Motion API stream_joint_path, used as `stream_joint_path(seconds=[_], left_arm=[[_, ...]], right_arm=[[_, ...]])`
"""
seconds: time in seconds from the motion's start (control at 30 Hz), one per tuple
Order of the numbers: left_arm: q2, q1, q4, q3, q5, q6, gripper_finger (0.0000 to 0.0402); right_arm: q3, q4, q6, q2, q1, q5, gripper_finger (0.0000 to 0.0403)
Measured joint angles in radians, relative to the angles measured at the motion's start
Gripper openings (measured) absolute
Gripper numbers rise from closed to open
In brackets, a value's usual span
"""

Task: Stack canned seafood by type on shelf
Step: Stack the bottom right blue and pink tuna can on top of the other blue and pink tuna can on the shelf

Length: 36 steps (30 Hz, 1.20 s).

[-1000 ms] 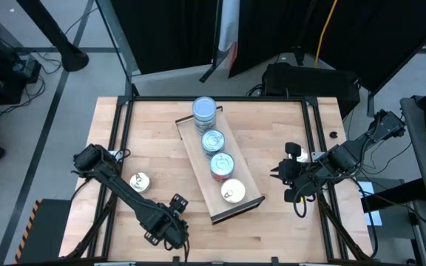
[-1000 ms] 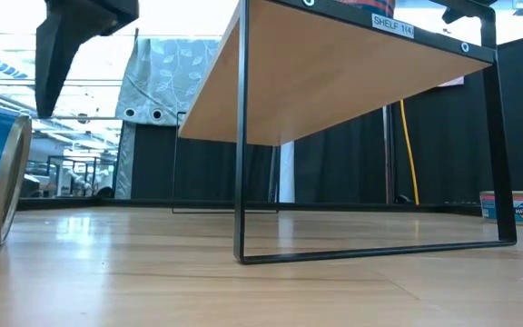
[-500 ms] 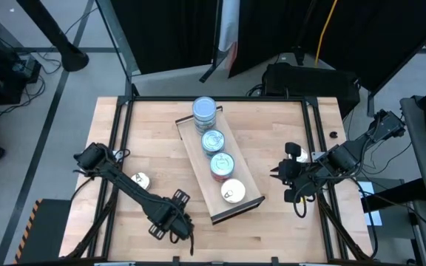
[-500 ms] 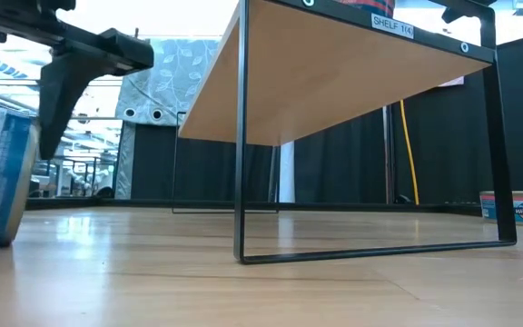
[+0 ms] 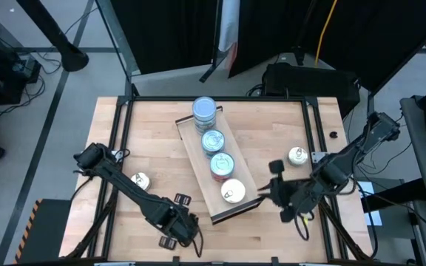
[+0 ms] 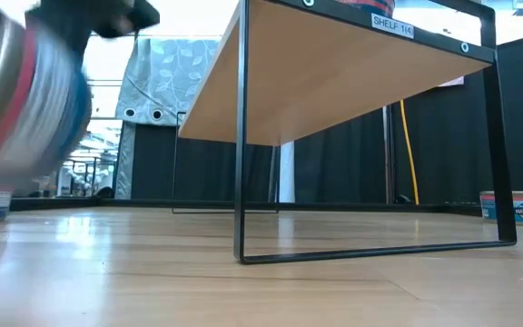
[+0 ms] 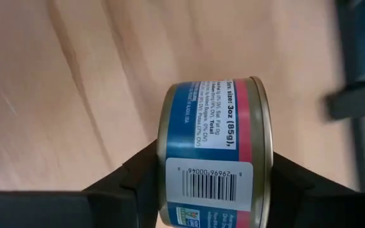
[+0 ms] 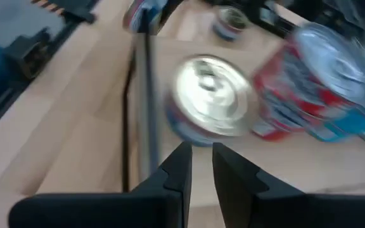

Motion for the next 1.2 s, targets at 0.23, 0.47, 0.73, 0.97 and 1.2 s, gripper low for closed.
stream_joint_path(seconds=[0.23, 0.47, 0.73, 0.97, 1.2], left_arm=[[-0.047, -0.027, 0.008, 0.264, -0.073, -0.061, 0.0188], [-0.055, 0.015, 0.030, 0.515, -0.119, -0.091, 0.0188], [-0.055, 0.133, 0.185, 0.627, 0.028, -0.213, 0.0188], [-0.055, 0.250, 0.212, 0.628, 0.233, -0.299, 0.0188], [-0.054, 0.326, 0.172, 0.628, 0.430, -0.326, 0.0188]], right_arm=[[0.001, 0.065, -0.103, 0.089, 0.058, -0.056, 0.0051], [0.023, 0.150, -0.575, 0.144, 0.183, 0.139, 0.0102], [0.028, 0.635, -1.483, 0.262, 0.292, 0.679, 0.0203], [0.062, 0.910, -1.787, 0.342, 0.250, 0.631, 0.0250], [0.074, 1.105, -2.072, 0.355, 0.247, 0.568, 0.0254]])
